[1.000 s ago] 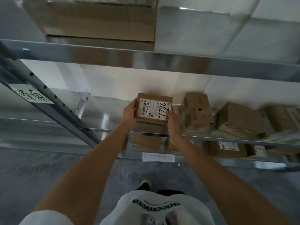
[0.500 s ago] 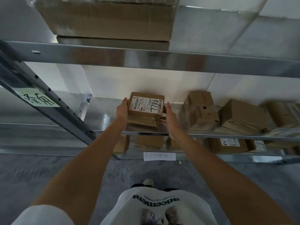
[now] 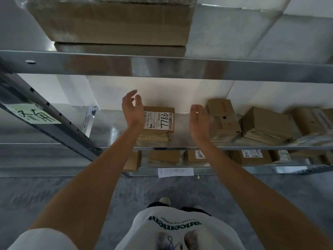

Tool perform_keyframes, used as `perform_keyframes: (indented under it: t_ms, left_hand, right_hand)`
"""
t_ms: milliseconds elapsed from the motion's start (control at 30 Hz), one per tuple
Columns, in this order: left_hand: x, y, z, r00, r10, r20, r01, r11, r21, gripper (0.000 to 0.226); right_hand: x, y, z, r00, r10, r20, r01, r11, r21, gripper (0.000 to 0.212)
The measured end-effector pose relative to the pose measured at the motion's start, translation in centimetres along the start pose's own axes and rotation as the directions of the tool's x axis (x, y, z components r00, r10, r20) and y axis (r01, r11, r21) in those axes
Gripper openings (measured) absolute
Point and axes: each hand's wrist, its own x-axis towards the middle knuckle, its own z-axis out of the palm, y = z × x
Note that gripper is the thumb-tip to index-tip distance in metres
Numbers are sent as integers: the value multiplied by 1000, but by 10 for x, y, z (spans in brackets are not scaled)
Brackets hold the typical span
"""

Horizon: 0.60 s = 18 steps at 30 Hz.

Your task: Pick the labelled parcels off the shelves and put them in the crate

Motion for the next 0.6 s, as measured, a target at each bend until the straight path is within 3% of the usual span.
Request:
perform_keyframes:
  t_ms: [100,167,233,367,600]
  left_hand:
    - [-11,18,42,984,133,121,-128,991,-44,22]
    - [-24,27,73,965,149,216,-148,989,-21,23]
    - [-38,27,97,944,136,301,-150,988,25,25]
    - [-54,19,121,886,55,461,-120,986,112,31]
    - [-68,7,141,808,-166,565,-24,950,312,47]
  right_hand:
    - [15,23,-26,992,-42,-116,10,966,-257,42]
    - [16,40,-38,989,68,-134,-122,881,-458,66]
    - [10,58,-50,979,177,-100,-202,811,-549,87]
    - [6,88,-69,958,287,-13,-233,753,-616,92]
    - [21,130,-110,952,128,277,34,856,-515,86]
